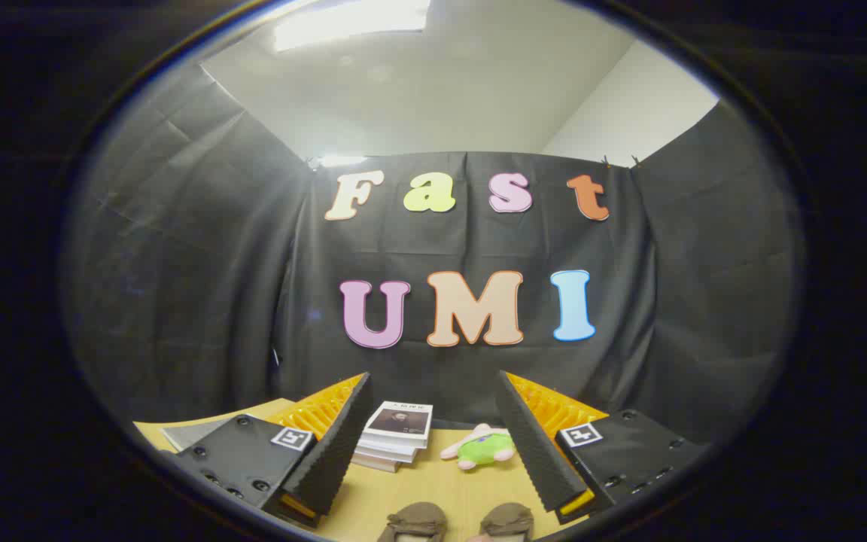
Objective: Open the storage box then place both shoes into the box .Put the left shoe in first, then the right shoe, with the right side of both shoes facing outward in a uniform manner.
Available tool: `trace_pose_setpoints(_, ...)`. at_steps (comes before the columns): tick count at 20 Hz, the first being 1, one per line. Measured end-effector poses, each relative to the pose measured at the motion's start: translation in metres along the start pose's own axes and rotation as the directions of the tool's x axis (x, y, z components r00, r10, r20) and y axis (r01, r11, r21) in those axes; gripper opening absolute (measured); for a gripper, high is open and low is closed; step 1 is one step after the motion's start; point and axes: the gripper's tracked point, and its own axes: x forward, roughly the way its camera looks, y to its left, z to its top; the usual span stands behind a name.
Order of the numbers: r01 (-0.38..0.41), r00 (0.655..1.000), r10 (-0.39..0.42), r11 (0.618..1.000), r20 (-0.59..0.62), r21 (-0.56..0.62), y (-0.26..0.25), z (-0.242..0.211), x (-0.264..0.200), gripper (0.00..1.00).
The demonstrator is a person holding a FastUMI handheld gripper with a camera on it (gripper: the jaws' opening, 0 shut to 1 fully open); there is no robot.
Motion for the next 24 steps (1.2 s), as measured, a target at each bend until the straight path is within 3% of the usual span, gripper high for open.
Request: trace_pose_setpoints(24, 0.002, 1.000, -0.001, 0.999, -0.016, 0.037, -0.004, -0.009, 0.002, 1.00)
